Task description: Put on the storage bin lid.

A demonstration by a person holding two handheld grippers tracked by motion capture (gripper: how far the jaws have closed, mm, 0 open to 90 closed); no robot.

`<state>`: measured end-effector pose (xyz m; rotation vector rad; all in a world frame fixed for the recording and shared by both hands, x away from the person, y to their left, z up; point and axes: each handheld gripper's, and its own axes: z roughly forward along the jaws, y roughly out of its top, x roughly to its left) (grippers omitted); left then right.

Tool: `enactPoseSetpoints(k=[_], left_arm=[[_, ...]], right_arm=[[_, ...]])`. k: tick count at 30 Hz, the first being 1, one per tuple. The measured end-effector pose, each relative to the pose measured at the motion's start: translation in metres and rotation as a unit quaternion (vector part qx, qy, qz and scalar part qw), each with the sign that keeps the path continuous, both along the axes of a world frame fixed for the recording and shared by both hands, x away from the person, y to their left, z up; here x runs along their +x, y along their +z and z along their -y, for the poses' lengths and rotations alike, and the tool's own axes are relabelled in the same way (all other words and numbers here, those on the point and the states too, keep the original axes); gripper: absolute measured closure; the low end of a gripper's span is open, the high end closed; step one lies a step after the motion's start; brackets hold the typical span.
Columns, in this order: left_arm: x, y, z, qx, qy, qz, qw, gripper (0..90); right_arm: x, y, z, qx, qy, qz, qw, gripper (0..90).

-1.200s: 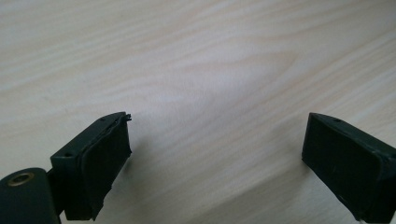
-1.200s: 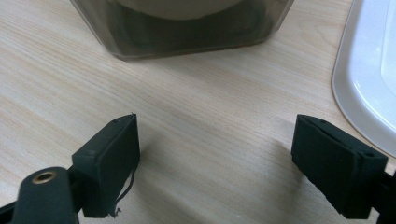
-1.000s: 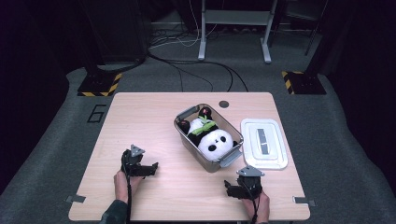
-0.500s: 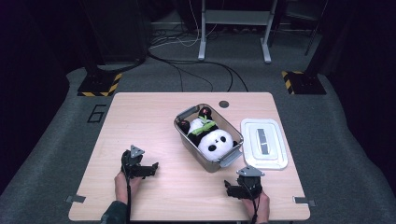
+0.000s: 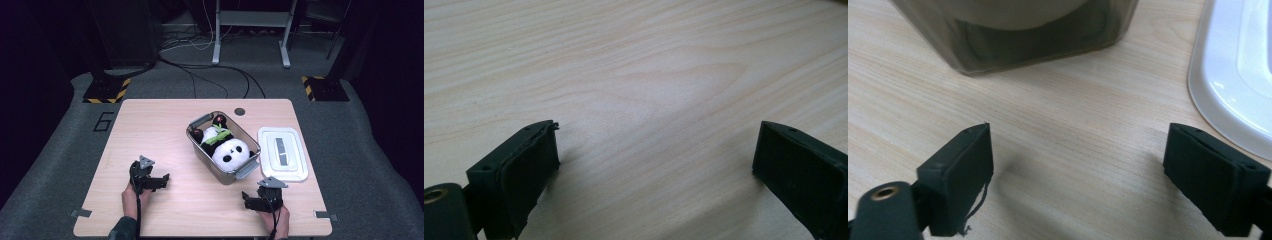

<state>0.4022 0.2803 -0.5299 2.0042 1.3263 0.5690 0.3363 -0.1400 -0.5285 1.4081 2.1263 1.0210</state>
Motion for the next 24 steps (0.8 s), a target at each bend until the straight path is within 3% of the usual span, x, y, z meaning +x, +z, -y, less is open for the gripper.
enactPoseSetpoints(k=[5,9,11,17,20,24], left_arm=[[0.001,-0.001,-0.001,0.000,0.016,0.000,0.9999,2.9],[0.003,-0.001,0.001,0.000,0.044,-0.001,0.9990,0.9],[0.004,-0.001,0.003,-0.001,0.050,-0.005,0.9987,0.7],[0.007,-0.001,0.005,-0.004,0.038,-0.007,0.9993,0.0],[0.009,-0.001,0.005,0.002,0.024,-0.004,0.9997,0.0],[0.012,-0.001,0.005,-0.003,0.016,-0.002,0.9999,0.0]], right_arm=[[0.001,0.000,-0.002,-0.018,0.012,-0.009,0.9997,5.9],[0.002,0.002,0.000,-0.005,0.009,-0.018,0.9998,3.6],[0.003,0.002,0.002,-0.012,0.013,-0.022,0.9996,2.6],[0.007,0.005,0.016,-0.013,-0.009,-0.025,0.9996,1.8],[0.009,0.009,0.029,-0.014,-0.028,-0.018,0.9993,2.5],[0.013,0.015,0.041,-0.007,-0.045,-0.011,0.9989,3.0]])
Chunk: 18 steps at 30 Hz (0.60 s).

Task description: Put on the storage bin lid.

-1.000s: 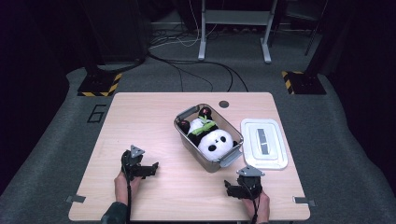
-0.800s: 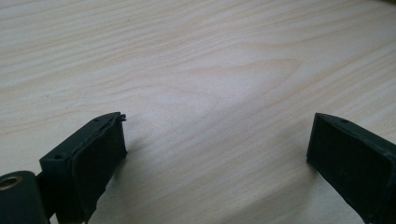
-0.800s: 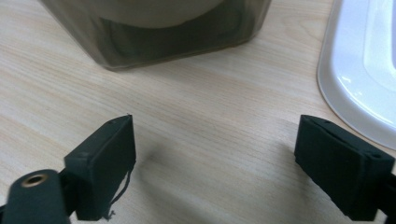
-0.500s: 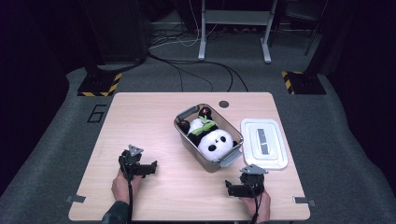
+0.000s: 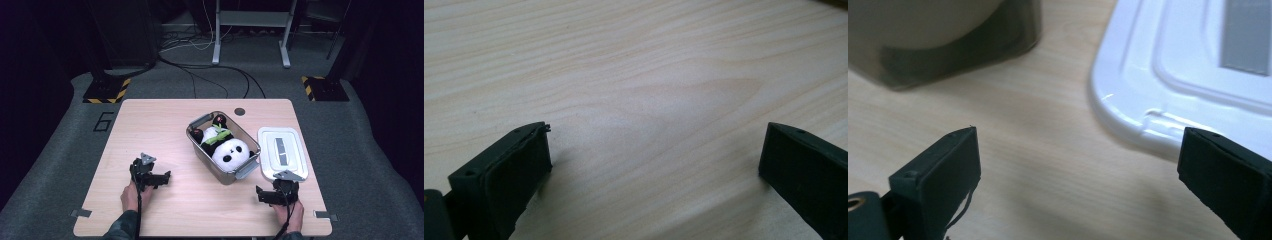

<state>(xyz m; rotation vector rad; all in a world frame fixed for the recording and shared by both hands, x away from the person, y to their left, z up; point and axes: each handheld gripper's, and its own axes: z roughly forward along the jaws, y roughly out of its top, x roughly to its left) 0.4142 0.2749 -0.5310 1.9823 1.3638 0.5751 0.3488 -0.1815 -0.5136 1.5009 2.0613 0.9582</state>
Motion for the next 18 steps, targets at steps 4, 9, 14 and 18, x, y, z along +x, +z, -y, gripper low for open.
enactPoseSetpoints(k=[4,9,14,18], left_arm=[[0.002,0.001,-0.001,0.006,-0.013,-0.004,0.9999,0.0],[0.002,0.000,0.000,0.003,-0.010,0.000,1.0000,0.0],[0.002,0.001,-0.001,0.007,-0.013,-0.003,0.9999,0.0],[0.002,0.001,-0.001,0.007,-0.013,-0.003,0.9999,0.0]], right_arm=[[0.007,0.009,0.010,-0.004,-0.008,0.005,0.9999,3.2],[0.018,0.015,0.016,-0.011,-0.012,0.009,0.9998,1.4],[0.033,0.019,0.022,-0.017,-0.016,0.007,0.9997,0.0],[0.048,0.021,0.028,-0.021,-0.023,0.005,0.9995,0.0]])
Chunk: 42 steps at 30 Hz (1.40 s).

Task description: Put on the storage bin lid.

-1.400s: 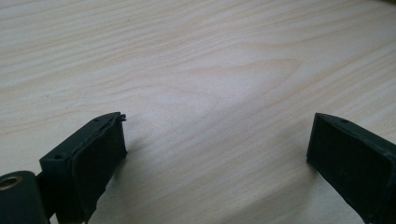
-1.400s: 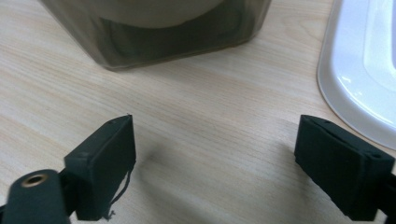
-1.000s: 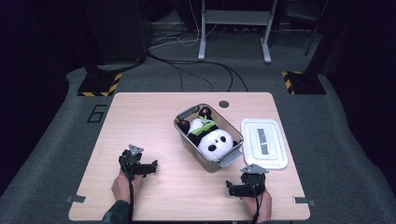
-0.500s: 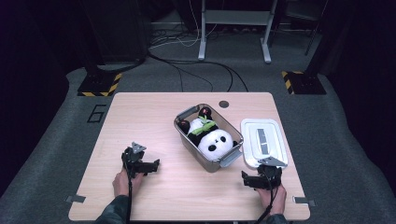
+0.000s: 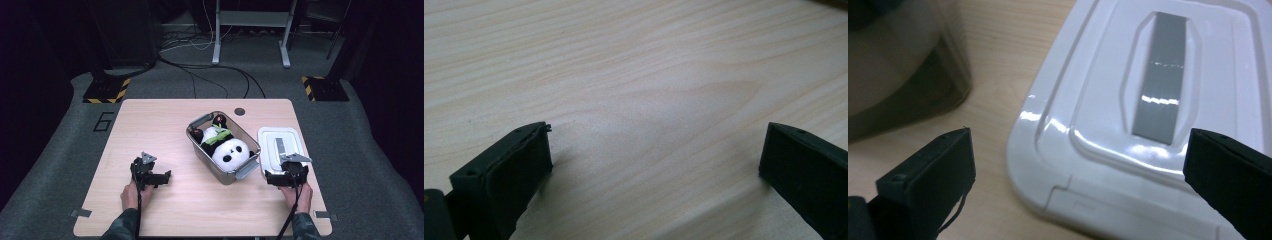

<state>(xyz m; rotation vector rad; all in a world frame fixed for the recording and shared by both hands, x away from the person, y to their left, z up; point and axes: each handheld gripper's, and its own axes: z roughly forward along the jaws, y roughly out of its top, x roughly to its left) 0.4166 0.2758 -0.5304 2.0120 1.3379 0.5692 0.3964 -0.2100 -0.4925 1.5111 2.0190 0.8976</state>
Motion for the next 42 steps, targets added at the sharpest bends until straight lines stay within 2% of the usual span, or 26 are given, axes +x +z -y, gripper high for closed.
enactPoseSetpoints(k=[9,14,16,20,23,25,29,31,33,36,40,41,42], left_arm=[[0.000,0.000,0.000,0.000,0.002,0.000,1.0000,0.2],[0.000,0.000,0.000,0.000,0.001,0.001,1.0000,0.2],[0.000,0.000,0.000,0.000,0.002,0.001,1.0000,0.2],[0.000,0.000,0.000,0.000,0.001,-0.001,1.0000,0.2],[0.000,0.000,0.000,-0.002,0.002,-0.001,1.0000,0.2],[-0.001,0.000,0.001,-0.004,0.003,-0.002,1.0000,0.2],[-0.001,0.000,0.001,-0.004,0.003,-0.002,1.0000,0.2],[0.000,0.000,0.001,-0.004,0.003,-0.002,1.0000,0.2],[-0.001,0.000,0.001,-0.004,0.004,-0.001,1.0000,0.2],[0.000,0.000,0.001,-0.004,0.004,-0.001,1.0000,0.2],[0.000,0.000,0.001,-0.003,0.003,-0.001,1.0000,0.2],[0.000,0.000,0.001,-0.004,0.004,-0.001,1.0000,0.2],[0.000,0.000,0.001,-0.003,0.003,-0.001,1.0000,0.2]], right_arm=[[0.034,-0.003,0.012,-0.003,-0.008,-0.026,0.9996,0.0],[0.050,-0.002,0.014,-0.012,-0.023,-0.028,0.9993,0.4],[0.055,-0.002,0.013,-0.024,-0.030,-0.010,0.9992,9.6],[0.068,-0.001,0.011,-0.025,-0.046,-0.006,0.9986,22.1],[0.079,0.000,0.010,-0.030,-0.057,-0.016,0.9978,32.7],[0.083,-0.002,0.009,-0.034,-0.064,-0.013,0.9973,37.3],[0.091,-0.008,0.011,-0.033,-0.077,-0.030,0.9960,44.5],[0.092,-0.008,0.012,-0.032,-0.086,-0.024,0.9955,48.4],[0.093,-0.009,0.012,-0.039,-0.090,-0.028,0.9948,51.4],[0.093,-0.010,0.015,-0.033,-0.089,-0.027,0.9951,52.6],[0.093,-0.011,0.016,-0.026,-0.077,-0.024,0.9964,61.4],[0.092,-0.011,0.017,-0.032,-0.080,-0.020,0.9961,63.7],[0.092,-0.012,0.018,-0.027,-0.081,-0.021,0.9962,63.9]])
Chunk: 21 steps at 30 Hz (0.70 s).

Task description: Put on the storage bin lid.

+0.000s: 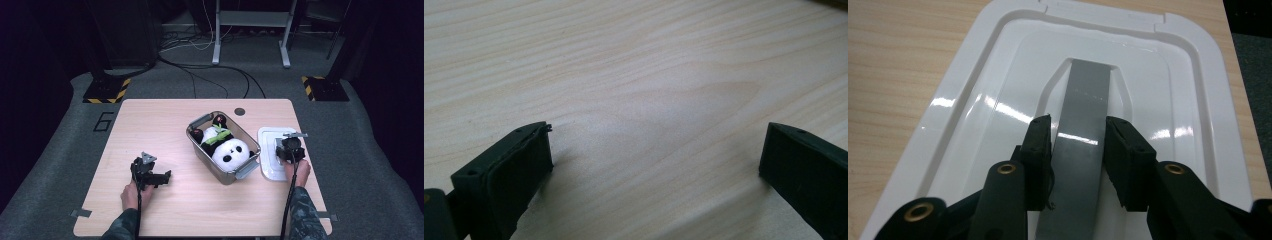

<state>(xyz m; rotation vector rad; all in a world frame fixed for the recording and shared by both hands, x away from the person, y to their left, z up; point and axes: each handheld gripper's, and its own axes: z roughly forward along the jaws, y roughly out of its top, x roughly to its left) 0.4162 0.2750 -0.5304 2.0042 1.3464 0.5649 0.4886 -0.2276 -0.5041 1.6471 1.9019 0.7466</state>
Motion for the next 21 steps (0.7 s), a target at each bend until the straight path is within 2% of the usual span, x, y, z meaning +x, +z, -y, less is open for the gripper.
enactPoseSetpoints(k=[6,10,16,21], left_arm=[[0.000,0.000,0.000,-0.001,0.001,0.000,1.0000,0.2],[0.000,0.000,0.000,0.000,0.000,0.000,1.0000,0.2],[0.000,0.000,0.000,-0.001,0.001,0.000,1.0000,0.2],[0.000,0.000,0.000,0.003,-0.002,0.001,1.0000,0.2]], right_arm=[[-0.001,0.001,0.000,-0.001,-0.008,-0.001,1.0000,66.9],[-0.001,0.002,0.002,0.000,0.003,-0.003,1.0000,67.1],[-0.004,0.004,0.004,0.006,0.005,-0.008,0.9999,67.1],[-0.007,0.010,0.007,0.015,0.005,0.000,0.9999,67.1]])
